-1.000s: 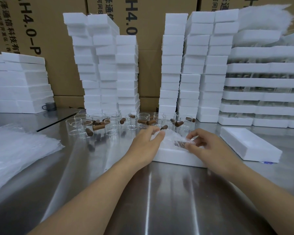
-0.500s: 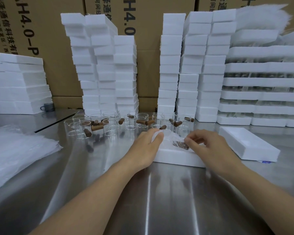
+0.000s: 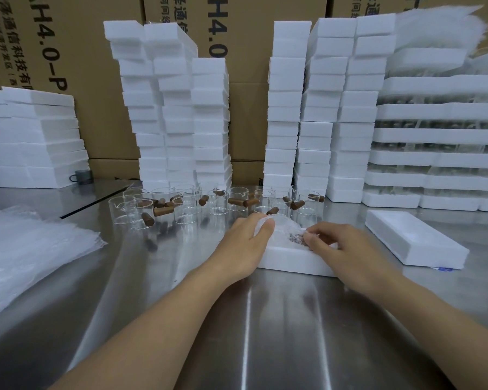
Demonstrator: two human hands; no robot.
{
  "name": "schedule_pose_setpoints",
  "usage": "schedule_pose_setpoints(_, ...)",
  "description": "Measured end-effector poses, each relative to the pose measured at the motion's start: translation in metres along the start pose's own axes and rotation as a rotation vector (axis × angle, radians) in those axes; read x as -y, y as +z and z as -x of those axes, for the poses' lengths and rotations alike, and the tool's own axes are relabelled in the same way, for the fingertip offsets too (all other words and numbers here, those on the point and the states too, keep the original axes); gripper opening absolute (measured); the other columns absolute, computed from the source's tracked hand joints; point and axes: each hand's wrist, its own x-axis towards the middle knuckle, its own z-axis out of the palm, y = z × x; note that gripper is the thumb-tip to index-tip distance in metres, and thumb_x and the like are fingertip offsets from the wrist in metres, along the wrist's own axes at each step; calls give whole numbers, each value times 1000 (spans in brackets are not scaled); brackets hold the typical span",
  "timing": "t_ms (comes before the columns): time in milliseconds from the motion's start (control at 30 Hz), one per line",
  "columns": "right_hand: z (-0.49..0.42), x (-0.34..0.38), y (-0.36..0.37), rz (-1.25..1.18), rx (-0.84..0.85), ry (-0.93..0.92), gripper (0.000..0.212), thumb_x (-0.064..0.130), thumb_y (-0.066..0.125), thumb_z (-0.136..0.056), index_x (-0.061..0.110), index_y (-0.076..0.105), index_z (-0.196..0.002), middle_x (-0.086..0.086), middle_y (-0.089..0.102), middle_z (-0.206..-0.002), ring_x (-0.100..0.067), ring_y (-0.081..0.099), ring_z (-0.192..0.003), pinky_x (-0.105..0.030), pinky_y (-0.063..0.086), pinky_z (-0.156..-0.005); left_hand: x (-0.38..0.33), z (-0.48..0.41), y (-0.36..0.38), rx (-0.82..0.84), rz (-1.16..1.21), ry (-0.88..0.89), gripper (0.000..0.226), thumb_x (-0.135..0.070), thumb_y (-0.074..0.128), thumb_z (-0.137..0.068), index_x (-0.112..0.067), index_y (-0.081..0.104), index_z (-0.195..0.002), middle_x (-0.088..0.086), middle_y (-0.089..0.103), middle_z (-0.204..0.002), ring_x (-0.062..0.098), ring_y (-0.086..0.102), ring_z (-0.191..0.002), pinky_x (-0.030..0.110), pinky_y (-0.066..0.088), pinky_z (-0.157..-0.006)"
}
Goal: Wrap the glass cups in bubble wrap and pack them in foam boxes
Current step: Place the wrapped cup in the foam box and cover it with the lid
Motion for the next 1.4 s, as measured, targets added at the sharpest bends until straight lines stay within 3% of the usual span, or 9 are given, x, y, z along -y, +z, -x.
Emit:
schedule_pose_setpoints(267, 2, 1, 0, -108, -29, 22, 14, 46, 58, -102, 34, 61, -95, 2, 70, -79, -19, 62, -80, -37, 45, -78, 1, 0, 0, -2, 19, -4, 48, -57, 35, -112, -39, 49, -154, -5, 44, -159, 4, 38, -132, 27, 26, -108)
schedule_pose_setpoints(467, 2, 7, 0, -56, -56, 14, 14, 33, 55, -106, 31, 65, -95, 9, 71, -86, -15, 64, -88, -41, 47, -93, 0, 0, 0, 7, 40, -14, 45, -54, 36, -112, -40, 50, -153, -7, 43, -157, 5, 39, -131, 27, 26, -106)
schedule_pose_setpoints(533, 4, 8, 0, -85, -98, 20, 4, 34, 59, -104, 35, 60, -101, 10, 70, -89, -7, 63, -86, -36, 45, -89, -1, 0, 0, 7, 48, -13, 45, -53, 36, -112, -39, 51, -152, -6, 44, -157, 6, 40, -133, 27, 26, -107)
schedule_pose_setpoints(667, 3, 9, 1, -24, -170, -10, 13, 34, 66, -100, 32, 64, -87, 15, 68, -90, -3, 63, -90, -39, 49, -88, -1, 1, 0, 5, 41, -8, 45, -53, 36, -112, -38, 52, -153, -6, 45, -157, 9, 41, -138, 28, 27, -108)
schedule_pose_setpoints(833, 2, 10, -1, 22, -171, 12, 17, 44, 66, -98, 36, 76, -87, 21, 66, -91, -1, 61, -96, -44, 48, -96, -1, 0, 0, 7, 33, -2, 45, -55, 35, -112, -39, 52, -151, -5, 45, -157, 6, 39, -134, 28, 26, -107)
schedule_pose_setpoints(967, 3, 10, -3, 20, -121, 35, 30, 65, 70, -86, 37, 80, -87, 25, 72, -81, 10, 63, -87, -31, 48, -91, 1, 0, 1, 3, 31, -3, 45, -56, 34, -112, -41, 53, -149, -5, 46, -156, 8, 41, -136, 29, 27, -107)
schedule_pose_setpoints(1233, 3, 12, -3, 99, -40, 43, 35, 64, 57, -95, 36, 79, -92, 15, 76, -88, -3, 67, -92, -36, 50, -93, 2, 0, 2, 2, 18, 13, 50, -66, 31, -110, -50, 43, -155, -8, 41, -162, 4, 36, -142, 27, 23, -109)
schedule_pose_setpoints(1333, 1, 8, -3, 87, -107, 30, 32, 65, 55, -92, 39, 74, -97, 21, 71, -90, 4, 63, -94, -32, 43, -88, 2, 2, 2, 27, -22, 50, 53, -75, 28, -106, -62, 31, -157, -10, 36, -166, 8, 31, -152, 30, 22, -113)
schedule_pose_setpoints(1400, -3, 1, -9, 96, -187, 43, 28, 59, 58, -95, 37, 71, -107, 18, 70, -101, -5, 63, -102, -37, 43, -93, 3, 3, 1, 45, -64, 63, 55, -77, 27, -104, -62, 30, -157, -9, 36, -166, 10, 32, -153, 32, 24, -114)
